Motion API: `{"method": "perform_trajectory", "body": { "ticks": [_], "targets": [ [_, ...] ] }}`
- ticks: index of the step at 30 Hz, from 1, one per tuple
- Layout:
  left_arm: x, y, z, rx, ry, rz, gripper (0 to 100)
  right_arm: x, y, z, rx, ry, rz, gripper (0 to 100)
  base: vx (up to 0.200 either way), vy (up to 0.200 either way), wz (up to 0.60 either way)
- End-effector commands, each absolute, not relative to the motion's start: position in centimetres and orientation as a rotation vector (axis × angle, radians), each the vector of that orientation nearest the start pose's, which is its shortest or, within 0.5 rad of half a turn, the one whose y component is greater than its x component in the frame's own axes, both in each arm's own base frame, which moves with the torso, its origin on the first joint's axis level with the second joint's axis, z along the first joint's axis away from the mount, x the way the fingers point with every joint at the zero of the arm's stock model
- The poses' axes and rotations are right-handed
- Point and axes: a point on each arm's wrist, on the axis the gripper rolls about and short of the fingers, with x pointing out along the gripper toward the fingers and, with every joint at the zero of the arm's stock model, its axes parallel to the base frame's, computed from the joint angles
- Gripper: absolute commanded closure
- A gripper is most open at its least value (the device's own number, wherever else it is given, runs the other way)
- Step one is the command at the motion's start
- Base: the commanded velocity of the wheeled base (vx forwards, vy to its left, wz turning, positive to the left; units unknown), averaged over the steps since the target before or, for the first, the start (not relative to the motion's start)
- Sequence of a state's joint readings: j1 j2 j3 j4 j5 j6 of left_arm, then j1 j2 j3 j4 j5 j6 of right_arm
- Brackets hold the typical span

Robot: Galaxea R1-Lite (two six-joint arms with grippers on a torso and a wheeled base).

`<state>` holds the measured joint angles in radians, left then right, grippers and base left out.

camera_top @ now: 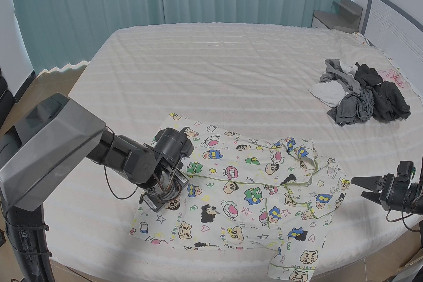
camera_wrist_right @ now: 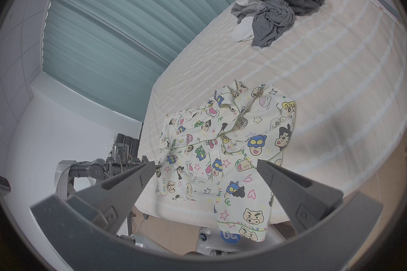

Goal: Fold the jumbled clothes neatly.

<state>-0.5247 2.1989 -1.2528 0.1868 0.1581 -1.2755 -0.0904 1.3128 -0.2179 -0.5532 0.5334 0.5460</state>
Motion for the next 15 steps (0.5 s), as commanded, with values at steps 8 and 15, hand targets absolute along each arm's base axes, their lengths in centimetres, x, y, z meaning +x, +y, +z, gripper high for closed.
{"method": "perform_trajectory", "body": {
  "ticks": [8, 15],
  "targets": [
    [32.5, -17.1, 10.0, -0.686, 0.900, 0.356, 100, 15.6, -0.3, 11.8, 0.692, 0.628, 0.282, 0, 0.000, 0.000, 0.00],
    [32.5, -16.9, 9.1, -0.554, 0.815, 0.394, 100, 15.6, -0.3, 11.9, 0.692, 0.626, 0.283, 0, 0.000, 0.000, 0.00]
  ]
}}
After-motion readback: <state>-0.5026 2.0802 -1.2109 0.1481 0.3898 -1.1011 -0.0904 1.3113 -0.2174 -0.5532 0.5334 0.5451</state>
